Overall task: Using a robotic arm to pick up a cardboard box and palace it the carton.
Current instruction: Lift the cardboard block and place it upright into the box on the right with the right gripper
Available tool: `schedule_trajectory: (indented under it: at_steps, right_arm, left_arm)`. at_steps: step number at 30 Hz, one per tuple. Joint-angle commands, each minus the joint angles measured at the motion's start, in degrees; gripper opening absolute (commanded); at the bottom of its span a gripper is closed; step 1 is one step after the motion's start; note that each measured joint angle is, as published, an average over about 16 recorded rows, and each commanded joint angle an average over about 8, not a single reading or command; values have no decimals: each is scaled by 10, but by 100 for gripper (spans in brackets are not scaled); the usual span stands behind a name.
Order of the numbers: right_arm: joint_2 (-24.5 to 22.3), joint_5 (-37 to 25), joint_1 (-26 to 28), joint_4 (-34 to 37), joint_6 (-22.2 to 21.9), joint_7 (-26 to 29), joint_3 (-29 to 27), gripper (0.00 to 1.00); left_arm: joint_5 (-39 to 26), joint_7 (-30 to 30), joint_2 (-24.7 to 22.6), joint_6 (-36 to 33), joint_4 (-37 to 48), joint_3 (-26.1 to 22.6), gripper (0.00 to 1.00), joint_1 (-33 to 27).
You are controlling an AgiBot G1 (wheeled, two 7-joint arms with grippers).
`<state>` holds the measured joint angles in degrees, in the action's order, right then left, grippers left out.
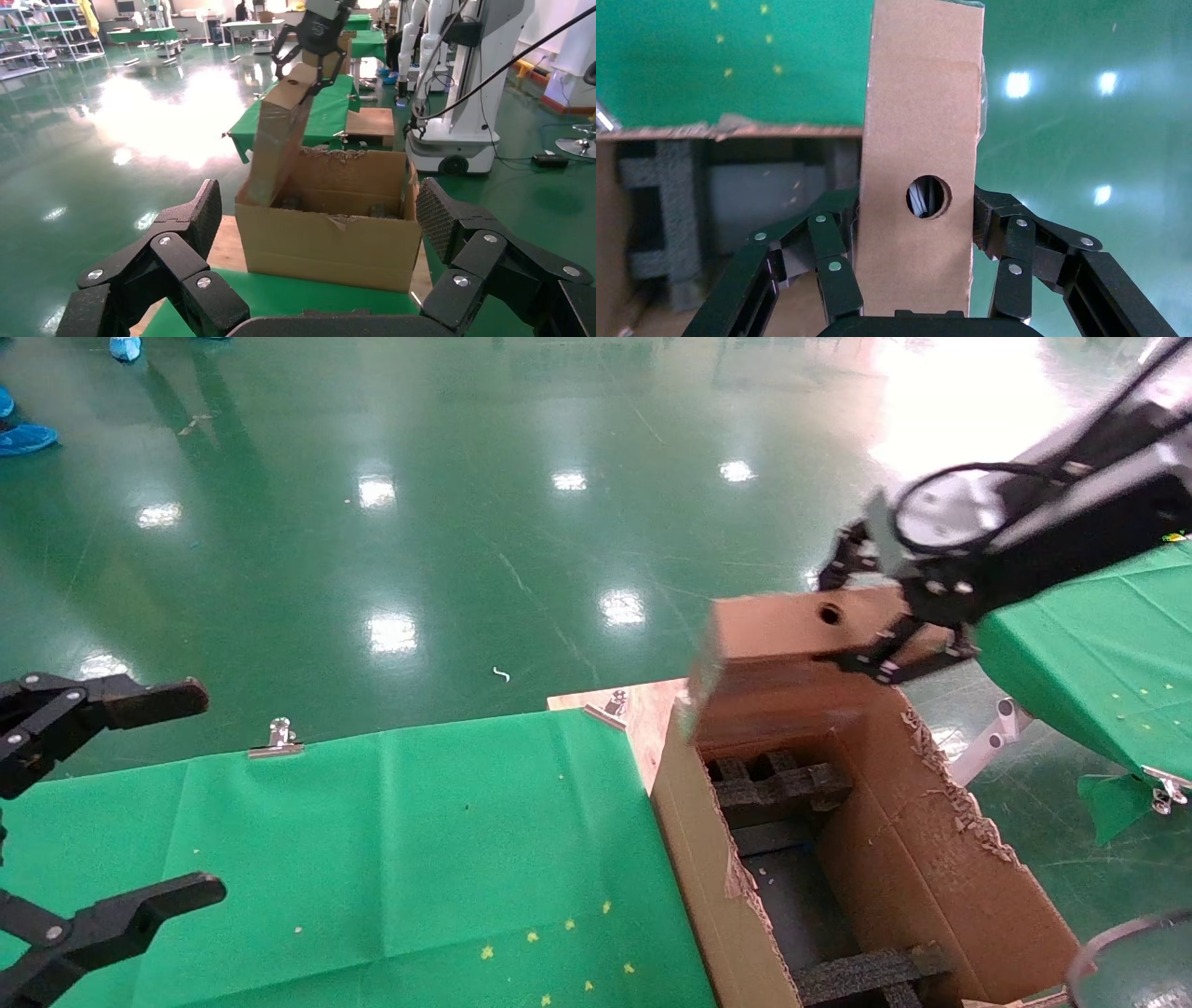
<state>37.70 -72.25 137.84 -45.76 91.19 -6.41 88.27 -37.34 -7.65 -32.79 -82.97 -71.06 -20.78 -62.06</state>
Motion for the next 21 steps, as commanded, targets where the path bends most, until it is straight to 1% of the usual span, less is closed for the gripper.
schedule_trajectory:
  at_steps: [1, 6, 11, 16, 21]
  right_arm:
    - [-18, 0, 11, -11, -1, 8, 18, 0]
    - [-56, -2, 33, -31, -1, 22, 54, 0]
    - [-82, -1, 49, -44, -1, 32, 80, 0]
    - [-93, -1, 56, -51, -1, 36, 93, 0]
    - [-89, -1, 54, -49, -1, 35, 88, 0]
  left_arm:
    - [0, 0, 0, 0, 0, 0, 100, 0]
    - [0, 0, 0, 0, 0, 0, 100, 0]
    - [0, 0, 0, 0, 0, 0, 100, 0]
    - [0, 0, 0, 0, 0, 0, 100, 0]
    - [0, 0, 0, 0, 0, 0, 100, 0]
